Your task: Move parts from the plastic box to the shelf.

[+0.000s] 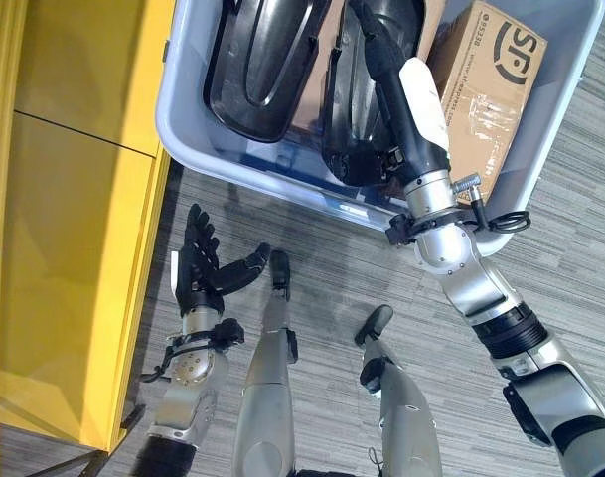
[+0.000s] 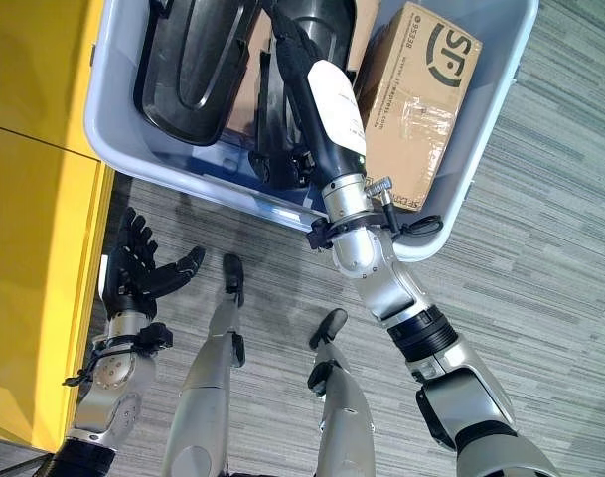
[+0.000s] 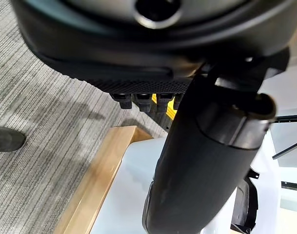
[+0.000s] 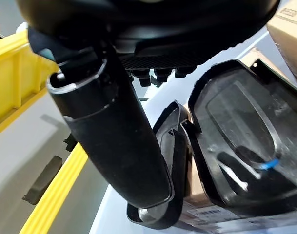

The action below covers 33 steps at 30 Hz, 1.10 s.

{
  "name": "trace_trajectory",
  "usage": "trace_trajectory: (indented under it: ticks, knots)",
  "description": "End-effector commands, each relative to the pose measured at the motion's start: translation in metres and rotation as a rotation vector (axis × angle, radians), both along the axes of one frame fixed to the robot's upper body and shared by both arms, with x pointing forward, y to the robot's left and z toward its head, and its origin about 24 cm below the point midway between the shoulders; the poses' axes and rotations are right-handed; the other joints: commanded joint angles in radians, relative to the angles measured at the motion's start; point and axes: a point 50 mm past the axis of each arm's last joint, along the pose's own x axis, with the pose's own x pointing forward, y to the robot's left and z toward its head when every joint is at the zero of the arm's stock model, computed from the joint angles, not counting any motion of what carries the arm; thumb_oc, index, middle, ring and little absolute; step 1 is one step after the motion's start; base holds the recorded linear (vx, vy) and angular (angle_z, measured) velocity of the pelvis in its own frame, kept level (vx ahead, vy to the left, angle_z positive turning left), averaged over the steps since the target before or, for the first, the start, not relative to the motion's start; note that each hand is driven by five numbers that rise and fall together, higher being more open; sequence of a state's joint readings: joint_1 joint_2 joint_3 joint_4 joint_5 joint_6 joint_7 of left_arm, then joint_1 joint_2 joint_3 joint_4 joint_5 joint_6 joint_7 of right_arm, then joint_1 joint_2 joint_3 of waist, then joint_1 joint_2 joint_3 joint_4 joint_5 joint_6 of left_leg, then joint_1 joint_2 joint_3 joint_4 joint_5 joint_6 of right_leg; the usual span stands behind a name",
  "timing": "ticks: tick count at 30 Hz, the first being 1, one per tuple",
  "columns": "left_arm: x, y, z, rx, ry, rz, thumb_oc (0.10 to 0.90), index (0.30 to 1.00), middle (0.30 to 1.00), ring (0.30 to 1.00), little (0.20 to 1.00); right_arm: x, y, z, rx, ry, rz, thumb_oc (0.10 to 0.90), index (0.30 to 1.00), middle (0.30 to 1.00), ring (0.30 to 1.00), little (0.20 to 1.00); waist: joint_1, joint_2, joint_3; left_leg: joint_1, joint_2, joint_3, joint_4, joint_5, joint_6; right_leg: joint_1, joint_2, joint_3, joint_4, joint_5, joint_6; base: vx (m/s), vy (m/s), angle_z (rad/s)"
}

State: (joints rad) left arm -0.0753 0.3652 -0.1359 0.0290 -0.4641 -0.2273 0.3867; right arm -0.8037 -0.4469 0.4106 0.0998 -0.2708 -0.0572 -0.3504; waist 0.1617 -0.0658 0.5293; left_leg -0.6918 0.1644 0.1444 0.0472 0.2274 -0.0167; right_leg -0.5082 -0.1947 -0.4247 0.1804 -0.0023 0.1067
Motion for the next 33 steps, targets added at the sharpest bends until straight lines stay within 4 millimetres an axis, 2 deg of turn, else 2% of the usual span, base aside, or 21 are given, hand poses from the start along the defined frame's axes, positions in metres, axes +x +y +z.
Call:
trace_trajectory:
  ticks: [1, 11, 12, 14, 15, 19, 20, 22, 26, 33]
  knots:
    - [-0.009, -0.001, 0.041, 0.013, -0.23, 0.001, 0.9, 1.0, 1.0, 1.0, 1.0, -0.016, 0.009, 0.052, 0.08, -0.232, 0.075, 0.9, 1.0, 1.0, 1.0, 1.0, -0.006, -0.04, -0.009, 0.027, 0.023, -0.033, 0.037, -0.108, -0.078, 0.088, -0.03, 0.093, -0.093, 0.041, 0.04, 0.0, 0.0, 0.0]
    - [-0.008, -0.002, 0.044, 0.011, -0.242, 0.005, 0.9, 1.0, 1.0, 1.0, 1.0, -0.011, 0.01, 0.036, 0.084, -0.171, 0.072, 0.9, 1.0, 1.0, 1.0, 1.0, -0.014, -0.041, -0.009, 0.006, 0.02, -0.034, 0.044, -0.112, -0.074, 0.062, -0.031, 0.099, -0.081, 0.038, 0.04, 0.01, -0.001, 0.01]
    - [-0.009, -0.003, 0.042, 0.015, -0.234, 0.005, 0.9, 1.0, 1.0, 1.0, 1.0, -0.01, 0.011, 0.029, 0.071, -0.146, 0.066, 0.9, 1.0, 1.0, 1.0, 1.0, -0.016, -0.041, -0.009, 0.026, 0.019, -0.044, 0.044, -0.135, -0.083, 0.078, -0.029, 0.11, -0.076, 0.021, 0.046, 0.05, -0.013, 0.02]
    - [-0.008, -0.004, 0.044, 0.017, -0.243, 0.0, 0.9, 1.0, 1.0, 1.0, 1.0, -0.009, 0.01, 0.027, 0.065, -0.142, 0.061, 0.9, 1.0, 1.0, 1.0, 1.0, -0.017, -0.04, -0.009, 0.002, 0.018, -0.036, 0.046, -0.115, -0.073, 0.055, -0.03, 0.101, -0.077, 0.037, 0.04, 0.0, 0.001, 0.04]
    - [-0.009, -0.004, 0.042, 0.017, -0.236, 0.001, 0.9, 1.0, 1.0, 1.0, 1.0, -0.007, 0.009, 0.022, 0.056, -0.129, 0.043, 0.9, 1.0, 1.0, 1.0, 1.0, -0.018, -0.039, -0.009, 0.02, 0.02, -0.047, 0.047, -0.136, -0.083, 0.069, -0.03, 0.11, -0.071, 0.022, 0.047, -0.01, 0.0, 0.04]
    - [-0.009, -0.004, 0.043, 0.015, -0.241, 0.003, 0.9, 1.0, 1.0, 1.0, 1.0, -0.006, 0.007, 0.02, 0.047, -0.127, 0.026, 0.9, 1.0, 1.0, 1.0, 1.0, -0.02, -0.04, -0.009, 0.011, 0.019, -0.05, 0.049, -0.137, -0.081, 0.06, -0.028, 0.111, -0.066, 0.022, 0.047, 0.0, -0.002, 0.01]
    - [-0.008, -0.004, 0.045, 0.017, -0.252, 0.003, 0.9, 1.0, 1.0, 1.0, 1.0, -0.005, 0.006, 0.021, 0.047, -0.13, 0.022, 0.9, 1.0, 1.0, 1.0, 1.0, -0.021, -0.04, -0.009, -0.013, 0.019, -0.042, 0.049, -0.116, -0.072, 0.037, -0.029, 0.101, -0.068, 0.037, 0.04, 0.0, 0.0, 0.0]
    - [-0.009, -0.005, 0.043, 0.021, -0.243, 0.003, 0.9, 1.0, 1.0, 1.0, 1.0, -0.003, 0.006, 0.014, 0.028, -0.107, 0.01, 0.9, 1.0, 1.0, 1.0, 1.0, -0.022, -0.042, -0.009, 0.006, 0.02, -0.051, 0.05, -0.138, -0.082, 0.052, -0.027, 0.111, -0.06, 0.019, 0.048, 0.02, -0.009, 0.01]
    - [-0.01, -0.005, 0.043, 0.026, -0.248, 0.002, 0.9, 1.0, 1.0, 1.0, 1.0, 0.001, 0.002, 0.013, -0.032, -0.121, -0.046, 0.9, 1.0, 1.0, 1.0, 1.0, -0.022, -0.04, -0.009, -0.003, 0.019, -0.053, 0.049, -0.138, -0.082, 0.039, -0.026, 0.111, -0.053, 0.017, 0.048, 0.0, 0.001, 0.01]
    - [-0.011, -0.005, 0.048, 0.036, -0.277, -0.007, 0.9, 1.0, 1.0, 1.0, 1.0, 0.007, -0.008, 0.029, -0.217, -0.244, -0.198, 0.9, 1.0, 1.0, 1.0, 1.0, -0.015, -0.039, -0.009, -0.023, 0.018, -0.062, 0.051, -0.139, -0.082, 0.019, -0.022, 0.107, -0.044, 0.014, 0.048, 0.0, -0.001, 0.01]
